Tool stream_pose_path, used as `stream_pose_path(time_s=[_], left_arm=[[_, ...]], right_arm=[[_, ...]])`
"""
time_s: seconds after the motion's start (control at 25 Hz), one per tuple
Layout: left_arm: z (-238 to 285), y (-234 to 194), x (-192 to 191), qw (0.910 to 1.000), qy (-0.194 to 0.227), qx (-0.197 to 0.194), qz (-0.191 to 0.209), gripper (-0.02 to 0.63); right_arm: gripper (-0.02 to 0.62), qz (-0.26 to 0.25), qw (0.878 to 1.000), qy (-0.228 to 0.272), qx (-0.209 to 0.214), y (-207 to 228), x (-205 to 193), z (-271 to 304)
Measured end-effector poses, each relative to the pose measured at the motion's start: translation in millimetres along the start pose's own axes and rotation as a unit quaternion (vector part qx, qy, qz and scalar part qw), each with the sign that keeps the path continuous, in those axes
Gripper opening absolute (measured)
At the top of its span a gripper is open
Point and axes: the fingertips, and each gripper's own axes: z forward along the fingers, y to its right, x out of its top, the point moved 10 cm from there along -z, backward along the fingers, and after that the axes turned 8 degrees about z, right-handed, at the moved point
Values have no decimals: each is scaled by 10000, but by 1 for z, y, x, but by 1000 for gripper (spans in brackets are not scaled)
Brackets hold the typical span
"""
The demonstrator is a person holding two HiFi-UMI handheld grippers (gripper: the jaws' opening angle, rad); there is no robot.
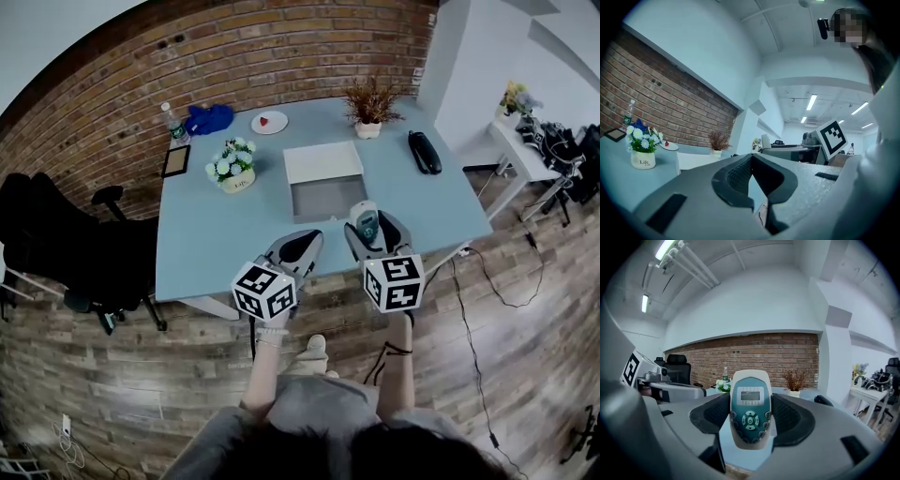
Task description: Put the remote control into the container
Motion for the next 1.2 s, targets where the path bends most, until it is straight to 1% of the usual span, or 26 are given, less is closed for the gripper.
stream_pose_path(time_s=[0.28,0.4,0.6,0.84,1.2], left_arm=[[32,-45,3,10000,20,-21,-64,3],[44,-56,2,10000,26,-14,-81,3],[59,-66,-3,9999,-108,-10,-77,3],[76,-79,-7,9993,-195,239,-200,3],[106,-97,-8,9967,-182,702,-369,3]], right_arm=[[281,-129,9999,-63,-7,16,14,46],[281,-132,9999,-73,29,22,15,59],[281,-50,9998,-186,32,38,11,76],[281,-83,9991,-335,261,56,14,101],[281,-366,9946,-610,753,82,28,148]])
